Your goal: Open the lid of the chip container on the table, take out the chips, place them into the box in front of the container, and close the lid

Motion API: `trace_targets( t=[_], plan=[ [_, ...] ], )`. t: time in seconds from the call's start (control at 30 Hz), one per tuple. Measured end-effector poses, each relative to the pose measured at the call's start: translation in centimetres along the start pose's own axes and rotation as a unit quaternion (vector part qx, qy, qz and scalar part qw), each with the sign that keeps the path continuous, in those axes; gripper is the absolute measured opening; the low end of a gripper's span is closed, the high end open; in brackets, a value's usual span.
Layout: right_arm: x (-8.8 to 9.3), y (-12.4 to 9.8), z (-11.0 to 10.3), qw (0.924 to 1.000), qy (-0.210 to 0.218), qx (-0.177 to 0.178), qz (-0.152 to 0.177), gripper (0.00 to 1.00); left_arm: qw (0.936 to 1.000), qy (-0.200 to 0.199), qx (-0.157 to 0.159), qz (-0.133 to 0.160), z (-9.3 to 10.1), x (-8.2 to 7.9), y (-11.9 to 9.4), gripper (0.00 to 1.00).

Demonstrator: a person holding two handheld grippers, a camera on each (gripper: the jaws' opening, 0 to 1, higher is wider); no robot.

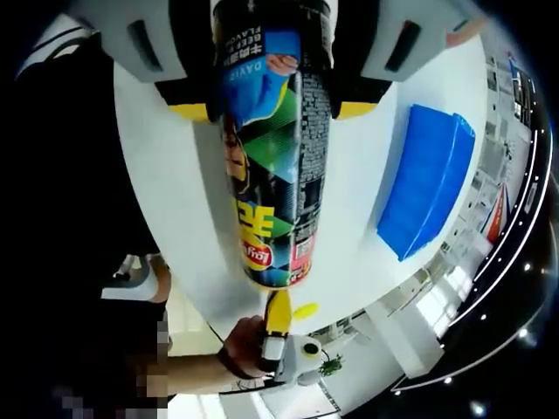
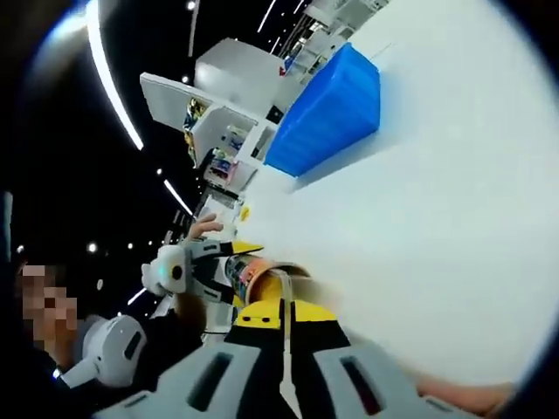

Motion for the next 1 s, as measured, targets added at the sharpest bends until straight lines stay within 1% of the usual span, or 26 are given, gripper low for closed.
trace_targets(
  t=[0.17, 0.27, 0.37, 0.5, 0.57, 0.6, 0.63, 0.67, 0.77, 0.87, 1.0],
  plan=[
    [0.3, 0.8, -0.1, 0.9998, 0.013, -0.011, -0.003, 0.01, 1.0000, -0.001, 0.000, 0.001, 0.0, 0.0, 0.0, 0.53],
    [0.5, 1.5, -0.1, 0.9990, 0.038, -0.026, -0.004, 0.01, 1.0000, -0.002, 0.001, 0.002, 0.1, 0.0, 0.0, 0.53],
    [0.6, 2.1, 0.0, 0.9980, 0.052, -0.036, -0.006, 0.01, 1.0000, -0.002, 0.001, 0.002, 0.1, 0.0, 0.0, 0.53],
    [0.6, 2.7, 0.0, 0.9952, 0.082, -0.052, -0.015, 0.01, 1.0000, -0.006, 0.002, 0.003, 0.1, 0.0, 0.1, 0.53],
    [0.9, 3.4, -0.1, 0.9931, 0.101, -0.058, -0.019, 0.00, 1.0000, -0.002, 0.003, 0.006, 0.2, -0.1, 0.1, 0.53],
    [1.1, 3.8, -0.3, 0.9910, 0.117, -0.060, -0.026, 0.01, 1.0000, -0.002, 0.003, 0.005, 0.2, -0.1, 0.1, 0.53],
    [0.9, 3.8, -0.1, 0.9913, 0.115, -0.060, -0.023, 0.01, 0.9999, -0.010, 0.004, -0.003, 0.2, 0.0, 0.1, 0.53],
    [0.8, 3.8, -0.1, 0.9902, 0.123, -0.060, -0.027, 0.00, 0.9999, -0.009, 0.004, -0.001, 0.1, 0.0, 0.1, 0.53],
    [0.9, 3.8, -0.3, 0.9888, 0.134, -0.060, -0.029, 0.01, 0.9999, -0.012, 0.005, 0.003, 0.2, 0.1, 0.1, 0.53],
    [0.9, 3.8, -0.2, 0.9881, 0.139, -0.060, -0.029, 0.01, 0.9999, -0.013, 0.005, 0.003, 0.2, 0.0, 0.2, 0.53],
    [0.7, 3.6, -0.1, 0.9902, 0.124, -0.059, -0.024, 0.01, 0.9999, -0.014, 0.006, 0.003, 0.1, 0.0, 0.2, 0.53]
  ],
)
Point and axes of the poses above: the point that each gripper's makers call its tool centre point, and the gripper's own axes: y roughly forward along the fingers, z roughly to its right, x roughly out of its underside, the point moved 9 cm from there along -y, roughly backward along the fingers, and after that the axes turned 4 degrees about -x, right-handed, at the moved point
